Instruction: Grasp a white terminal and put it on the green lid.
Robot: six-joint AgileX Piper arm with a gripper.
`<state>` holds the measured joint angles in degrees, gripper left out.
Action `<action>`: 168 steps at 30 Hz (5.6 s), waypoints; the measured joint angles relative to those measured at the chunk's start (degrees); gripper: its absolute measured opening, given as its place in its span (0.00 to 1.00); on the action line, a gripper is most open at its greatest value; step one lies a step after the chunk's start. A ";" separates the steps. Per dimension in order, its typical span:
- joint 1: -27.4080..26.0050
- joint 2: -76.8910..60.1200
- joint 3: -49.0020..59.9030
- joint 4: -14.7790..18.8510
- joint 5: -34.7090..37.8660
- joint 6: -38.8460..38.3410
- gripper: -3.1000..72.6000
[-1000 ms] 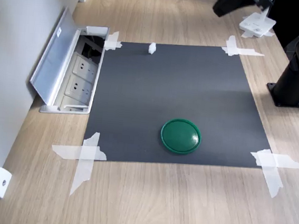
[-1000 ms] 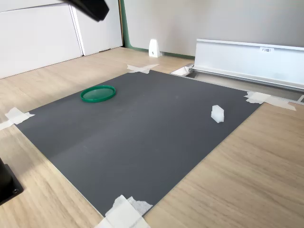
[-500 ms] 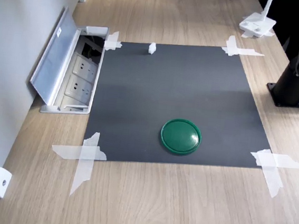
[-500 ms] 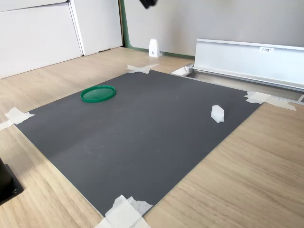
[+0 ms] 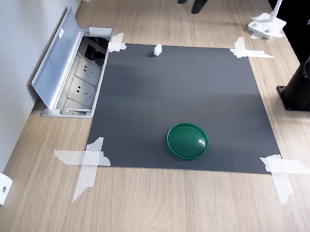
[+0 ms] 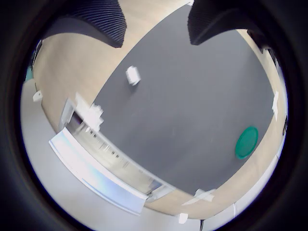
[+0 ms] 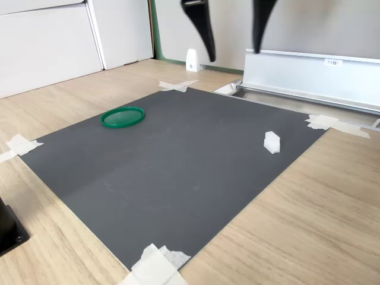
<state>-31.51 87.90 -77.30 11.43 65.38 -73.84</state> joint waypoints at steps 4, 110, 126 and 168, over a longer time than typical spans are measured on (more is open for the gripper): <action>1.50 1.98 -2.64 -2.03 -0.49 -0.26 0.82; 55.87 2.06 24.78 -10.63 -22.96 29.53 0.16; 55.87 7.82 24.78 -11.74 -29.13 28.76 0.30; 25.96 -61.49 32.36 -12.74 -33.25 66.15 0.03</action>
<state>-5.55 26.40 -44.94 -1.31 32.13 -7.70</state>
